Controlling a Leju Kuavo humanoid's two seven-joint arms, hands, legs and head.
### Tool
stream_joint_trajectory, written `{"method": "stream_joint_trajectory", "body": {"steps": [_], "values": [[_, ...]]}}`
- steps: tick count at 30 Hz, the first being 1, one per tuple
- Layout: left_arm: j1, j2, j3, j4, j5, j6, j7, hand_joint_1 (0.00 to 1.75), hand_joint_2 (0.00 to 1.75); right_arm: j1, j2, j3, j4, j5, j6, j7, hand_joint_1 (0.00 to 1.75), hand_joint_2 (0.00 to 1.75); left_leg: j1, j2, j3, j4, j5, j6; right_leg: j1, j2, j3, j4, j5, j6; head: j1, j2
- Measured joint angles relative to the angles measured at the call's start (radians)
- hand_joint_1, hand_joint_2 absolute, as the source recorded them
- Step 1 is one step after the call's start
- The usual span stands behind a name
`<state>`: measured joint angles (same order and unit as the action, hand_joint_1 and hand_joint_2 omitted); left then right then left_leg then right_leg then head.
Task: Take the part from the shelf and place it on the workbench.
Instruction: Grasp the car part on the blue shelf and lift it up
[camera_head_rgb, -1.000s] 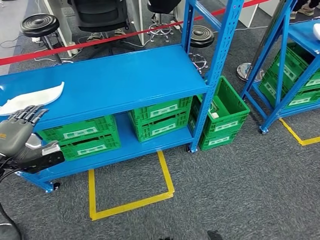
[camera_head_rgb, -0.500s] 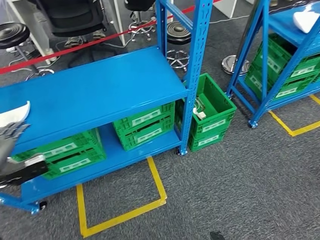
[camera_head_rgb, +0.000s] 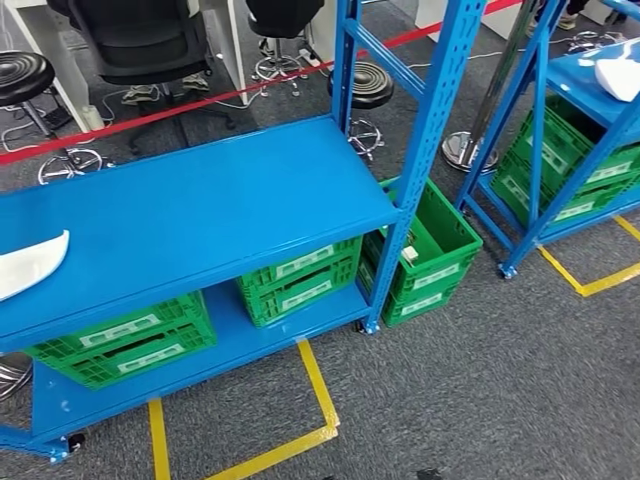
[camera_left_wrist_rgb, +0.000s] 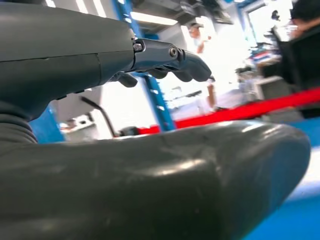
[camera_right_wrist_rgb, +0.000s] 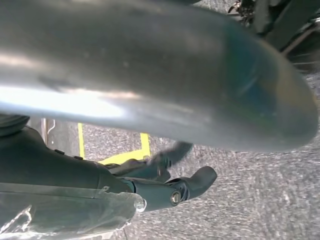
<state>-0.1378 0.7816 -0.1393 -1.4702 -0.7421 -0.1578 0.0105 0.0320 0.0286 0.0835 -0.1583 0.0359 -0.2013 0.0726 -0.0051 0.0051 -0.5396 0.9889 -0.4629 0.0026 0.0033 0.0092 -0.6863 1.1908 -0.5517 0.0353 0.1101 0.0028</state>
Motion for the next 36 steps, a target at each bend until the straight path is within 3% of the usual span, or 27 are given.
{"method": "stream_joint_trajectory", "body": {"steps": [2,3,4,7,9,11,12,13,14,15,17,18,19,22,23,24,26,27,28,29,32,34,36], "values": [[0.048,0.018,0.056,-0.029,0.000,-0.013,0.000,0.00,0.00,0.002,0.000,0.000,0.001,-0.001,-0.001,0.000,0.00,0.00,-0.003,-0.003,0.025,0.000,-0.023,-0.006,0.009,0.002,0.023,-0.112,0.104,-0.019,-0.004,0.000],[0.072,0.027,0.081,-0.042,0.000,-0.017,0.000,0.00,0.00,0.001,0.000,0.000,0.002,-0.001,-0.001,0.000,0.00,0.00,-0.004,-0.004,0.033,0.000,-0.031,-0.010,0.013,0.002,0.030,-0.141,0.137,-0.026,-0.007,0.000],[0.092,0.033,0.102,-0.054,0.000,-0.020,-0.001,0.00,0.00,-0.001,0.000,0.000,0.003,-0.001,-0.001,-0.001,0.00,0.00,-0.005,-0.005,0.039,0.002,-0.035,-0.016,0.015,0.003,0.033,-0.152,0.146,-0.032,-0.009,0.000],[0.127,0.051,0.158,-0.081,-0.005,-0.023,-0.002,0.00,0.00,-0.007,0.003,0.000,0.002,0.000,-0.001,-0.007,0.00,0.00,-0.002,-0.006,0.029,0.042,-0.034,-0.031,0.011,0.002,0.065,-0.169,0.139,-0.045,-0.011,0.000],[0.136,0.055,0.180,-0.086,-0.009,-0.025,-0.002,0.00,0.00,-0.012,0.004,0.000,0.002,0.001,-0.002,-0.012,0.00,0.00,0.002,-0.006,-0.033,0.144,-0.055,-0.043,0.005,0.002,0.091,-0.185,0.133,-0.050,-0.013,0.000],[0.145,0.054,0.187,-0.086,-0.020,-0.023,-0.004,0.00,0.00,-0.015,0.004,0.000,0.002,0.003,-0.002,-0.014,0.00,0.00,0.009,-0.006,-0.116,0.251,-0.108,-0.055,0.000,0.003,0.112,-0.194,0.120,-0.048,-0.013,0.000],[0.149,0.052,0.187,-0.086,-0.029,-0.020,-0.005,0.00,0.00,-0.015,0.005,0.000,0.002,0.005,-0.001,-0.014,0.00,0.00,0.013,-0.006,-0.145,0.275,-0.128,-0.060,-0.004,0.004,0.124,-0.195,0.111,-0.045,-0.013,0.000],[0.151,0.050,0.187,-0.086,-0.040,-0.015,-0.006,0.00,0.00,-0.015,0.005,0.000,0.002,0.005,-0.001,-0.013,0.00,0.00,0.017,-0.006,-0.159,0.271,-0.129,-0.065,-0.009,0.005,0.138,-0.195,0.101,-0.041,-0.013,0.000],[0.152,0.046,0.187,-0.086,-0.047,-0.011,-0.008,0.00,0.00,-0.015,0.005,0.000,0.002,0.006,-0.001,-0.013,0.00,0.00,0.023,-0.006,-0.159,0.237,-0.105,-0.072,-0.015,0.006,0.153,-0.195,0.091,-0.036,-0.013,0.000],[0.153,0.042,0.187,-0.086,-0.048,-0.008,-0.011,0.00,0.00,-0.015,0.005,0.000,0.002,0.006,-0.001,-0.012,0.00,0.00,0.031,-0.006,-0.149,0.185,-0.058,-0.082,-0.020,0.006,0.169,-0.194,0.080,-0.029,-0.013,0.000],[0.156,0.029,0.187,-0.085,-0.037,-0.009,-0.019,0.00,0.87,-0.015,0.004,0.000,0.003,0.008,-0.002,-0.011,0.00,0.00,0.049,0.000,-0.128,0.058,0.056,-0.099,-0.025,0.008,0.190,-0.186,0.055,-0.011,-0.021,0.000],[0.162,0.020,0.186,-0.085,-0.029,-0.010,-0.025,0.00,1.31,-0.017,0.003,0.000,0.003,0.009,-0.002,-0.009,0.00,0.00,0.054,0.005,-0.124,0.019,0.095,-0.098,-0.025,0.009,0.192,-0.181,0.041,-0.002,-0.025,0.000],[0.171,0.011,0.186,-0.085,-0.019,-0.011,-0.031,0.00,1.75,-0.018,0.002,0.000,0.004,0.010,-0.002,-0.007,0.00,0.00,0.056,0.009,-0.126,0.000,0.114,-0.090,-0.024,0.010,0.194,-0.179,0.029,0.008,-0.029,0.000],[0.194,-0.002,0.193,-0.092,0.010,-0.013,-0.051,0.00,1.75,-0.020,0.002,0.000,0.004,0.015,-0.001,-0.002,0.00,0.00,0.053,0.010,-0.125,0.008,0.110,-0.055,-0.028,0.005,0.201,-0.176,0.001,0.027,-0.028,-0.001],[0.198,-0.005,0.195,-0.095,0.017,-0.014,-0.054,0.00,1.75,-0.021,0.002,0.000,0.004,0.015,-0.001,-0.001,0.00,0.00,0.052,0.010,-0.121,0.008,0.106,-0.046,-0.029,0.002,0.190,-0.147,-0.017,0.030,-0.026,-0.001],[0.202,-0.008,0.197,-0.098,0.023,-0.015,-0.057,0.00,1.75,-0.022,0.002,0.000,0.004,0.015,0.000,-0.001,0.00,0.00,0.049,0.010,-0.118,0.008,0.102,-0.039,-0.028,0.000,0.164,-0.095,-0.044,0.031,-0.025,-0.001],[0.213,-0.017,0.197,-0.101,0.035,-0.018,-0.063,0.00,1.75,-0.024,0.003,0.001,0.004,0.016,0.001,-0.001,0.00,0.00,0.041,0.010,-0.109,0.008,0.092,-0.027,-0.024,-0.002,0.082,0.047,-0.102,0.029,-0.023,0.000],[0.220,-0.022,0.197,-0.103,0.041,-0.020,-0.066,0.00,1.75,-0.025,0.003,0.001,0.004,0.016,0.001,-0.001,0.00,0.00,0.036,0.010,-0.103,0.008,0.086,-0.024,-0.021,-0.002,0.046,0.098,-0.110,0.026,-0.024,0.000],[0.226,-0.026,0.197,-0.105,0.044,-0.020,-0.068,0.00,1.75,-0.025,0.003,0.001,0.004,0.016,0.001,-0.001,0.00,0.00,0.031,0.009,-0.097,0.008,0.081,-0.021,-0.017,-0.002,0.027,0.113,-0.097,0.021,-0.024,0.000],[0.232,-0.030,0.198,-0.108,0.048,-0.021,-0.070,0.00,1.75,-0.024,0.003,0.001,0.004,0.016,0.001,0.000,0.00,0.00,0.027,0.008,-0.089,0.008,0.075,-0.019,-0.013,-0.002,0.027,0.087,-0.064,0.014,-0.024,0.000],[0.254,-0.043,0.204,-0.125,0.065,-0.015,-0.089,0.00,1.75,-0.024,0.004,0.001,0.004,0.018,-0.002,0.001,0.00,0.00,0.019,0.005,-0.068,0.008,0.061,-0.020,0.000,-0.002,0.091,-0.105,0.064,-0.013,-0.024,-0.001],[0.294,-0.057,0.215,-0.154,0.084,-0.004,-0.110,0.00,1.75,-0.026,0.006,0.001,0.004,0.025,-0.008,0.001,0.00,0.00,0.015,0.004,-0.063,0.008,0.057,-0.022,0.004,-0.001,0.112,-0.160,0.093,-0.018,-0.025,-0.001],[0.349,-0.074,0.232,-0.192,0.094,0.007,-0.122,0.00,1.75,-0.029,0.009,0.007,0.004,0.047,-0.022,0.016,0.00,0.00,0.013,0.005,-0.061,0.007,0.056,-0.021,0.004,0.002,0.113,-0.164,0.096,-0.014,-0.024,-0.001]]}}
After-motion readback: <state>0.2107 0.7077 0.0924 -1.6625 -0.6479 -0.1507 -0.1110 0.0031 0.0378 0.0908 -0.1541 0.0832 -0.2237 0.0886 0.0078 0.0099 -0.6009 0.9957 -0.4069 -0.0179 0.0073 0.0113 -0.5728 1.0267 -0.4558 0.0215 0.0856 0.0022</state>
